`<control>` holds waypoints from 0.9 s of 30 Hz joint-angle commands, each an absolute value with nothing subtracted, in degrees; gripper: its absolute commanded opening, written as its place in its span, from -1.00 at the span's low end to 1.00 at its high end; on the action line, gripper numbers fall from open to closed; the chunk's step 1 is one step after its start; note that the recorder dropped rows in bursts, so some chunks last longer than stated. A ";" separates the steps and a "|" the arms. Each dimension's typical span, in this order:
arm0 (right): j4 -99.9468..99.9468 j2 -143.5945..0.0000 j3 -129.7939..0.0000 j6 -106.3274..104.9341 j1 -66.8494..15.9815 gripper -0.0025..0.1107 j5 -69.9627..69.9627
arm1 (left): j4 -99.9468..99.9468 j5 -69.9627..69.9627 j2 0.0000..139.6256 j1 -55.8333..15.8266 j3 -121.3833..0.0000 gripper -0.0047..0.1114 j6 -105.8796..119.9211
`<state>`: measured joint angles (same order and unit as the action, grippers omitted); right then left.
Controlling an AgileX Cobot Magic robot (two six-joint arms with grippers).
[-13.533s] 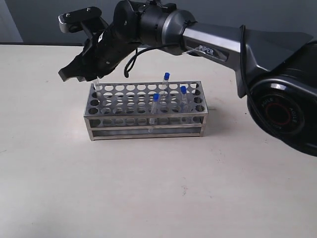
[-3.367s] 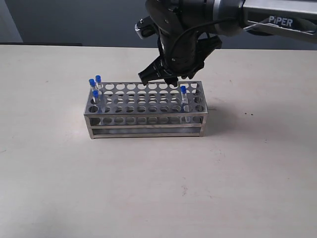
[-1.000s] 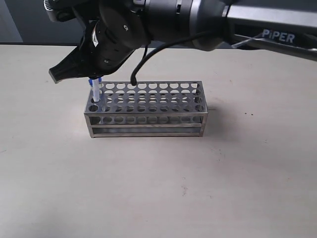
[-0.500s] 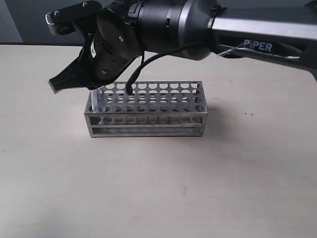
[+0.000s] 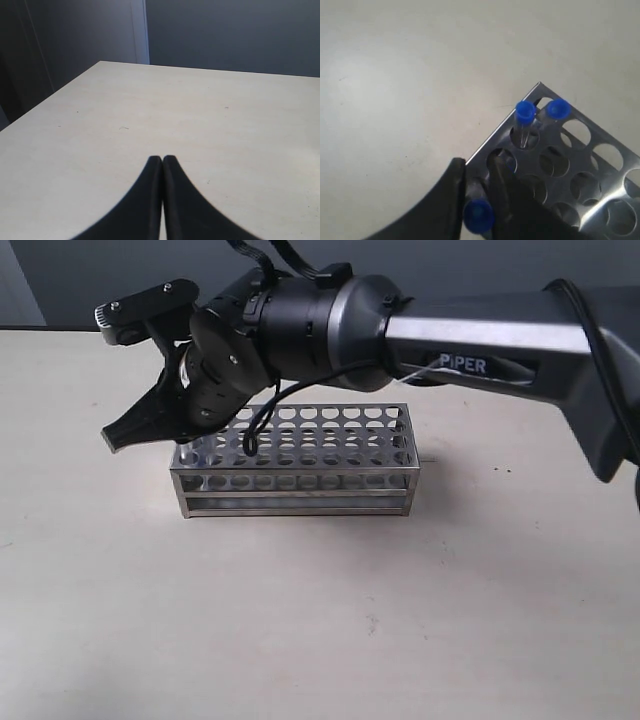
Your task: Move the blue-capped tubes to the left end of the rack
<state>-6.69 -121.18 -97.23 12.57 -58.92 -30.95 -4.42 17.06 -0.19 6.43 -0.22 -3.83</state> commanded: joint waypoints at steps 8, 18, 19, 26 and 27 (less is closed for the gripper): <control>-5.41 -124.44 -97.50 12.07 -58.85 -0.97 -30.16 | -4.11 16.29 0.00 6.09 0.00 -0.91 -3.94; -6.33 -123.83 -97.50 12.07 -58.85 -0.97 -28.34 | -4.11 16.29 0.00 6.09 0.00 -0.91 -3.94; -6.33 -123.59 -97.50 12.07 -58.85 -0.97 -27.44 | -4.11 16.29 0.00 6.09 0.00 -0.91 -3.94; -6.08 -123.49 -97.52 12.07 -58.85 -0.97 -26.31 | -4.11 11.90 0.00 6.09 0.00 -0.91 -3.94; -6.08 -123.58 -97.52 12.07 -58.85 -0.97 -27.00 | -4.11 11.75 0.00 6.09 0.00 -0.91 -3.94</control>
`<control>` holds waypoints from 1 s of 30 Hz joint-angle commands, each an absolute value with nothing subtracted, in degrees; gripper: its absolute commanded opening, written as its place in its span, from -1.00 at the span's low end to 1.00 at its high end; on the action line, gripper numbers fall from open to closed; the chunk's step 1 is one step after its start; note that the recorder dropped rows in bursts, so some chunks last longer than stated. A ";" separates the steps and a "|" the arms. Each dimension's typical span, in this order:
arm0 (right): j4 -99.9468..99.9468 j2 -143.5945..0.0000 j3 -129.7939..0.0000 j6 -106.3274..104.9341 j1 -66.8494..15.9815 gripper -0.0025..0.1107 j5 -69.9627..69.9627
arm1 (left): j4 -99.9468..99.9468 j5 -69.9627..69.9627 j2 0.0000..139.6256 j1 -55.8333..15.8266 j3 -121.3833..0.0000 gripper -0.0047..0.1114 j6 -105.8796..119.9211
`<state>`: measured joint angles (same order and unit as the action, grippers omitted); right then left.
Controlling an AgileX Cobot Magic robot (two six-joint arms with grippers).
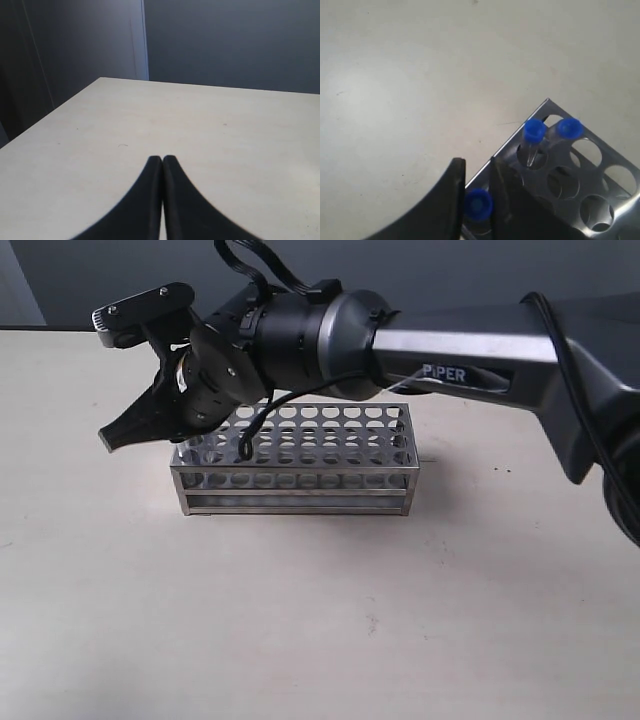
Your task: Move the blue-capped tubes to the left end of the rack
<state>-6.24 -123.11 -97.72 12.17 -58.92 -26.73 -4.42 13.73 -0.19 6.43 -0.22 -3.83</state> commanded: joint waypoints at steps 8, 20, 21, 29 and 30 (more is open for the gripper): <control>-6.08 -123.58 -97.52 11.18 -58.85 -0.97 -27.80 | -4.11 11.75 0.00 6.09 0.00 -0.91 -3.94; -5.20 -123.84 -97.52 7.27 -58.85 -0.97 -29.89 | -4.11 11.75 0.00 6.09 0.00 -0.91 -3.94; -4.96 -124.28 -97.52 7.27 -58.85 -0.97 -30.63 | -4.11 11.75 0.00 6.09 0.00 -0.91 -3.94; -3.05 -126.23 -97.52 7.27 -58.85 -0.97 -33.74 | -4.11 11.75 0.00 6.09 0.00 -0.91 -3.94; -2.92 -126.23 -97.52 7.27 -58.85 -0.96 -33.74 | -4.11 11.75 0.00 6.09 0.00 -0.91 -3.94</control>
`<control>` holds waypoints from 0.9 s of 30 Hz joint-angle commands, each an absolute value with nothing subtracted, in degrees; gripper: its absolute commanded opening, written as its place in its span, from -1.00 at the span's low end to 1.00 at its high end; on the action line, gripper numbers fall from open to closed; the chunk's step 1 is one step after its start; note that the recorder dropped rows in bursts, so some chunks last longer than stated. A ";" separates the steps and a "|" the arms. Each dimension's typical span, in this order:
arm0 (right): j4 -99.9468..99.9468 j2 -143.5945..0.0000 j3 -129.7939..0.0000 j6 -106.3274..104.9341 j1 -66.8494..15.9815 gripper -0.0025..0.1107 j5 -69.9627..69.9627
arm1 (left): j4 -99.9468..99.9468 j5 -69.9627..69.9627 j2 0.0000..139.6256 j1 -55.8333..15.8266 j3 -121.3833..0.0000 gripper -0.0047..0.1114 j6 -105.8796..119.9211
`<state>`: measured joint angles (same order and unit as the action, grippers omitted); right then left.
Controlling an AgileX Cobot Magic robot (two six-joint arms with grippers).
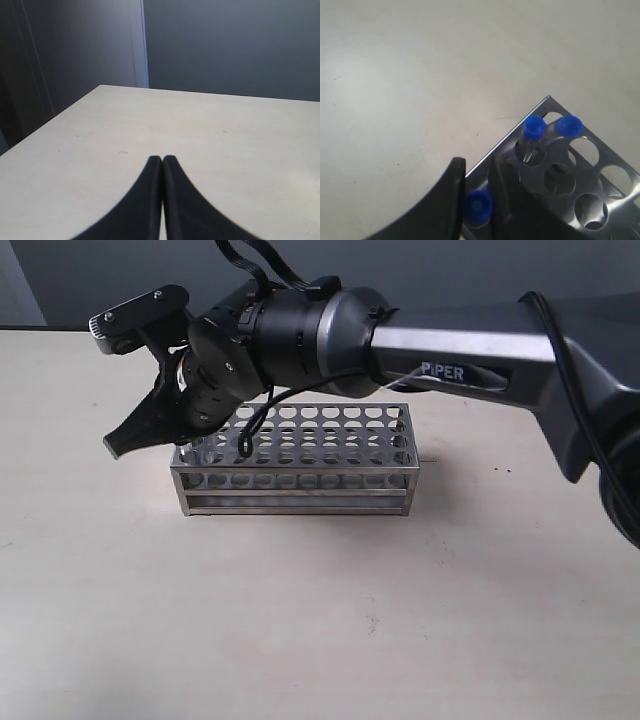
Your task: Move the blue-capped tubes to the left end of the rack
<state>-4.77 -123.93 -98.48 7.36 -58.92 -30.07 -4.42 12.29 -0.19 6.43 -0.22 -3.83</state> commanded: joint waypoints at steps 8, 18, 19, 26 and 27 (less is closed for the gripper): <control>-2.92 -126.23 -97.52 7.27 -58.85 -0.31 -34.02 | -4.11 11.75 0.00 6.09 0.00 -0.91 -3.94; -2.80 -125.24 -99.77 7.27 -58.85 -0.28 -40.05 | -4.11 11.75 0.00 6.09 0.00 -0.91 -3.94; -2.93 -124.54 -100.34 7.27 -58.85 -0.28 -41.50 | -4.11 11.75 0.00 6.09 0.00 -0.91 -3.94; -7.68 -117.56 -100.89 10.61 -58.85 -0.28 -46.54 | -4.11 11.75 0.00 6.09 0.00 -0.91 -3.94; -9.03 -116.24 -100.89 11.01 -58.85 -0.28 -46.93 | -4.11 11.75 0.00 6.09 0.00 -0.91 -3.94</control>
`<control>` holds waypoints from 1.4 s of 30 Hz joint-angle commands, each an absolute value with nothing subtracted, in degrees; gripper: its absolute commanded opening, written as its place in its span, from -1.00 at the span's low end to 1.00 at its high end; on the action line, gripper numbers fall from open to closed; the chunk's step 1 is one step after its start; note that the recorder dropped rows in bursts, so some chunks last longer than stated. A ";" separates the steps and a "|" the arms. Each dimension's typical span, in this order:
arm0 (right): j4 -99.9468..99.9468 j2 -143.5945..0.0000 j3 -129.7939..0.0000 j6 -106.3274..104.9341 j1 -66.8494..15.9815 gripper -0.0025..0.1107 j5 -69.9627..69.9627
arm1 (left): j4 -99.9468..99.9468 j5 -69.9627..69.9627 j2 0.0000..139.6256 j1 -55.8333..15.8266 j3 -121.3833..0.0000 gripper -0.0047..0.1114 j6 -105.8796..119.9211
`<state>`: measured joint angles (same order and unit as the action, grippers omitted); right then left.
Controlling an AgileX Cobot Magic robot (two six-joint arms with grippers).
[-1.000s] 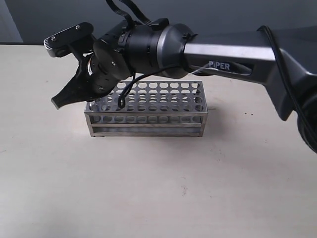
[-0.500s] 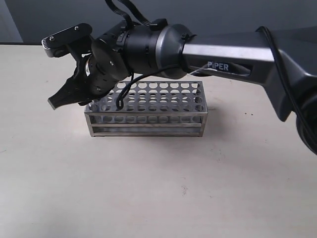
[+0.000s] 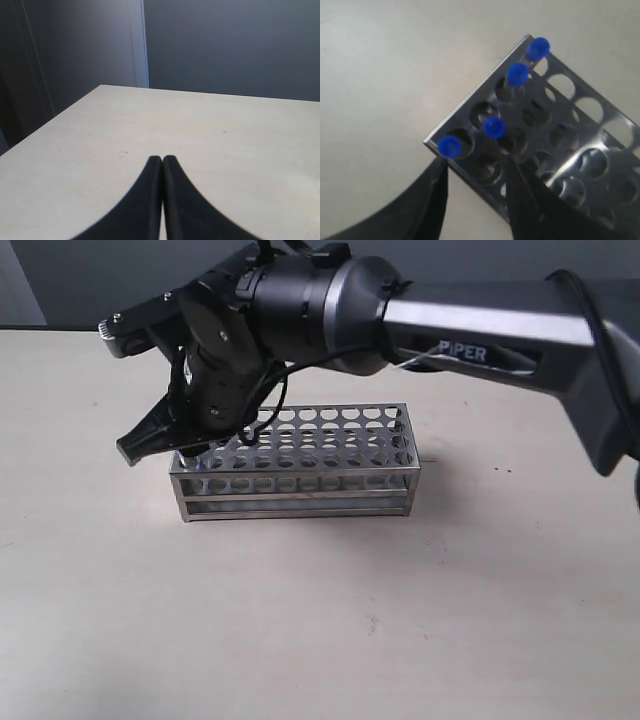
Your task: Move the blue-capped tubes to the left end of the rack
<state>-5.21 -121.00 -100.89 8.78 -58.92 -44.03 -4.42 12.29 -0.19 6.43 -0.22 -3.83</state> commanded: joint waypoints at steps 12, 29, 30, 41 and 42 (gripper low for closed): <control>-11.98 -104.08 -100.89 11.55 -58.98 -0.28 -51.74 | -4.11 11.89 0.00 6.09 0.00 -0.91 -3.94; -10.00 -85.78 -100.89 11.54 -60.62 -0.35 -49.31 | -4.11 11.89 0.00 6.09 0.00 -0.91 -3.94; -10.01 -85.43 -100.89 11.64 -60.62 -0.35 -49.31 | -4.11 11.89 0.00 6.09 0.00 -0.91 -3.94; -33.63 -80.23 -94.22 25.80 -60.62 -0.35 -63.70 | -4.11 11.89 0.00 6.09 0.00 -0.91 -3.94; -35.93 -77.97 -89.31 27.00 -60.62 -0.35 -55.30 | -4.11 11.89 0.00 6.09 0.00 -0.91 -3.94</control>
<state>-31.84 -80.57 -94.00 24.39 -60.68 -63.14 -4.42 12.29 -0.19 6.43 -0.22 -3.83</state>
